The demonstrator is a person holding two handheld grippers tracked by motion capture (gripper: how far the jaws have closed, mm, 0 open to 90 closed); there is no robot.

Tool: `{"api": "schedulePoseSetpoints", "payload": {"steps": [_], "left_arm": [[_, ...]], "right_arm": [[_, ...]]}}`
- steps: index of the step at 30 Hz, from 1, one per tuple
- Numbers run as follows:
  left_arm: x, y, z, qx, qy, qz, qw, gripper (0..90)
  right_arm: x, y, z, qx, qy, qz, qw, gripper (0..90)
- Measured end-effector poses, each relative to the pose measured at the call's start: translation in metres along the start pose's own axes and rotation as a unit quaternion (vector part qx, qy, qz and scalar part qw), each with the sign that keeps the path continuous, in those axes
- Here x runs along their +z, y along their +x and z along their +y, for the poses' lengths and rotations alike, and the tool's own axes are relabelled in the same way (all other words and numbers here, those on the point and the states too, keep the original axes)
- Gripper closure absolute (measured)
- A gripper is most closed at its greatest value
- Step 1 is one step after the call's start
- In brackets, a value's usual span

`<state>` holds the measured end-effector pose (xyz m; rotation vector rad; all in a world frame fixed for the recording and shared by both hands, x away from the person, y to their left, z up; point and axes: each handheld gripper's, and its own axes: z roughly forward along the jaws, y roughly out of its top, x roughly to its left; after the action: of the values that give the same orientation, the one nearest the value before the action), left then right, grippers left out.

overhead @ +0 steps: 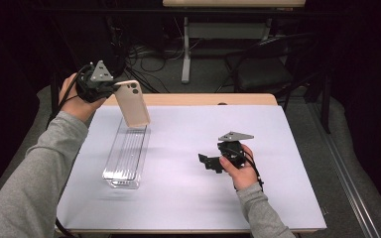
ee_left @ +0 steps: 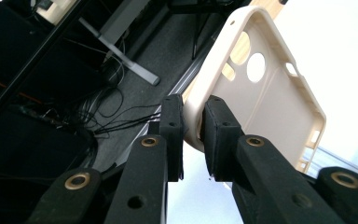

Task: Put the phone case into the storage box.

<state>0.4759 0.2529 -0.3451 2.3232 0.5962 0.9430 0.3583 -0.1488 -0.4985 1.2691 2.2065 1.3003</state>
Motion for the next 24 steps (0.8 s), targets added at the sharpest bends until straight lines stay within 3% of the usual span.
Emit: {"api": "schedulePoseSetpoints", "payload": {"steps": [6,12,24], "left_arm": [[0.005,0.003,-0.004,-0.003,0.014,0.001,0.9999,79.3],[0.009,0.006,-0.008,0.007,0.024,0.006,0.9997,79.2],[0.013,0.007,-0.018,0.03,-0.004,0.013,0.9994,79.0]], "right_arm": [[0.001,0.0,-0.001,0.0,0.0,-0.001,1.0,13.4],[0.002,0.0,-0.002,-0.002,0.003,-0.001,1.0,13.4],[0.001,-0.002,-0.003,0.0,0.002,-0.005,1.0,13.4]]}}
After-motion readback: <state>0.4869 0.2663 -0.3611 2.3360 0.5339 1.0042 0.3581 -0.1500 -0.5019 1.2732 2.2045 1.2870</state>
